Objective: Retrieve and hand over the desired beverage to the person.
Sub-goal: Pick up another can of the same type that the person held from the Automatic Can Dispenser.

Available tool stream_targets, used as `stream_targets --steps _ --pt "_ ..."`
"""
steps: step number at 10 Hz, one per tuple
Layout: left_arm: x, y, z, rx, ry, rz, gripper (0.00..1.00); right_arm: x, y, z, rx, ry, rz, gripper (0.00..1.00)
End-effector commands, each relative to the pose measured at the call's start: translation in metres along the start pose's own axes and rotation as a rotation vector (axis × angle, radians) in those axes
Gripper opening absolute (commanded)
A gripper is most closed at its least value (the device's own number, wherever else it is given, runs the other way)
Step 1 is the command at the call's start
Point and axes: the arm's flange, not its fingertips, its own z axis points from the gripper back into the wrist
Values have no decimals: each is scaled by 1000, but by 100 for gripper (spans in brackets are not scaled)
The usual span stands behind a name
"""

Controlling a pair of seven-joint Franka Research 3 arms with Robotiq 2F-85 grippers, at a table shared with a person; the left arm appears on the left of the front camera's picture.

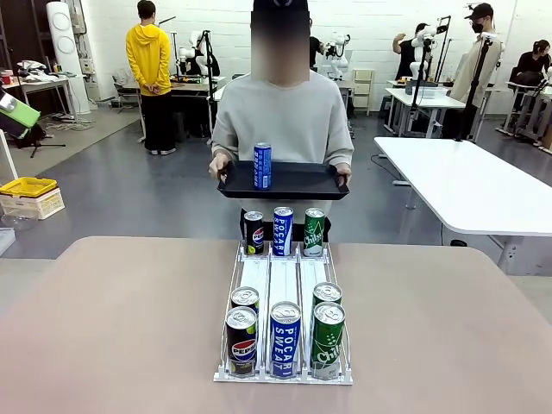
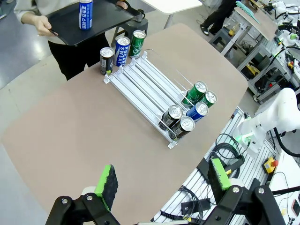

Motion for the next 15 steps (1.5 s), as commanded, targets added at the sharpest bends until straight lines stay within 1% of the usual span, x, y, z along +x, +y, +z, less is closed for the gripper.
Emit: stream_targets --steps 1,2,3,4,5,6,7,8,9,10,11,12,13,14,15 --pt "2 2 2 -1 1 -2 100 1 1 -2 36 -11 14 100" --pt "0 0 0 0 0 0 100 1 1 -2 36 -11 14 100" --pt "11 -24 -22 53 92 -35 100 1 1 -2 36 -11 14 100" --pt "36 -50 -59 109 227 -62 100 1 1 -2 36 -11 14 100" --pt "58 -71 -101 177 385 -99 100 1 1 -2 36 -11 14 100" --pt "69 -96 -145 264 511 -106 100 1 1 -2 36 -11 14 100" --pt "75 -118 -185 327 590 -76 100 1 1 -2 36 -11 14 100" --pt "82 -130 -220 356 664 35 100 1 1 -2 36 -11 14 100" --pt "86 -143 -258 409 678 167 100 1 1 -2 36 -11 14 100" --pt "84 -155 -287 404 700 292 100 1 1 -2 36 -11 14 100" --pt "83 -161 -310 417 707 349 100 1 1 -2 36 -11 14 100" --pt "81 -163 -328 404 722 378 100 1 1 -2 36 -11 14 100" --pt "78 -159 -342 404 715 425 100 1 1 -2 36 -11 14 100" --pt "73 -157 -349 408 693 454 100 1 1 -2 36 -11 14 100" --pt "72 -153 -348 425 686 455 100 1 1 -2 36 -11 14 100"
